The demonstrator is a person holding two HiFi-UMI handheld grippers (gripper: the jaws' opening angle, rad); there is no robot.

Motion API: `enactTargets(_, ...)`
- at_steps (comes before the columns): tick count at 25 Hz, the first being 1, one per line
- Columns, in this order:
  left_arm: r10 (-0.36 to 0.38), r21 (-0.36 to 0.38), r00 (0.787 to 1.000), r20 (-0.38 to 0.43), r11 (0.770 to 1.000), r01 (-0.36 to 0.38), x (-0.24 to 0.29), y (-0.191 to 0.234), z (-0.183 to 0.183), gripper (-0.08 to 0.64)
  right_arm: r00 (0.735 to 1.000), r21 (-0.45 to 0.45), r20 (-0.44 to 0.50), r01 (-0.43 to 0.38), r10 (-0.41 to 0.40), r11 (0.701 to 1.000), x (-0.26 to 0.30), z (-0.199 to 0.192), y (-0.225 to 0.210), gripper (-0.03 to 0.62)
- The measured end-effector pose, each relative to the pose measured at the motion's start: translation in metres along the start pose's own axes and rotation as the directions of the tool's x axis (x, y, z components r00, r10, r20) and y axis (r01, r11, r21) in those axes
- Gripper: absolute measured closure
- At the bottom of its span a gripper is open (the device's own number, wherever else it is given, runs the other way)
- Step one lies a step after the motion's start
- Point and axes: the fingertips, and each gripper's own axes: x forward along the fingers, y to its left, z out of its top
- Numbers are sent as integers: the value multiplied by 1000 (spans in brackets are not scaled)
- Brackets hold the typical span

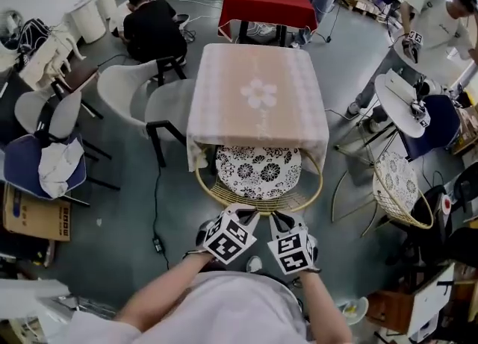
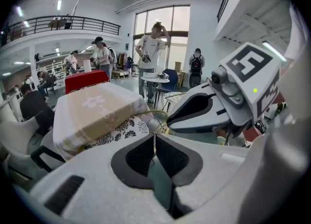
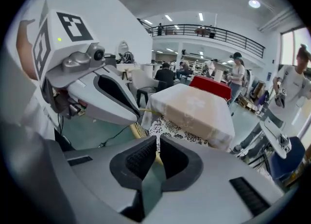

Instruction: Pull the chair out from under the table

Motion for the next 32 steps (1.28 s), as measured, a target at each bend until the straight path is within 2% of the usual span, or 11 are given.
enactTargets(3,12,52,999,-48,999,-9,10,-7,-7,551,997,-103,-16,-71,69,992,5,-9,0,588)
enactTargets(6,18,92,996,-92,996,-9,19,-11,-14,511,991,-191,-52,-133,125,973,10,-23,4,588)
enactTargets(10,40,174,985,-171,985,-10,31,-13,-26,463,984,-304,-89,-177,157,936,13,-38,2,588)
enactTargets(13,48,231,970,-237,973,8,40,-15,-38,433,976,-385,-123,-211,177,898,17,-50,1,588)
enactTargets(18,84,298,941,-326,954,18,55,-12,-56,413,970,-495,-147,-244,196,834,26,-62,4,573)
enactTargets(20,97,325,931,-351,945,24,60,-12,-60,408,965,-527,-167,-261,203,809,29,-67,4,488)
enactTargets(21,108,341,928,-357,940,22,62,-11,-61,405,964,-545,-174,-265,202,795,31,-69,3,479)
enactTargets(27,167,428,894,-416,903,30,70,3,-70,405,965,-639,-206,-260,164,724,47,-76,-5,479)
enactTargets(30,186,460,885,-428,887,36,75,7,-73,405,960,-675,-235,-274,152,685,57,-82,-4,479)
enactTargets(32,200,477,877,-436,878,38,79,11,-76,405,958,-688,-249,-278,142,671,63,-86,-5,479)
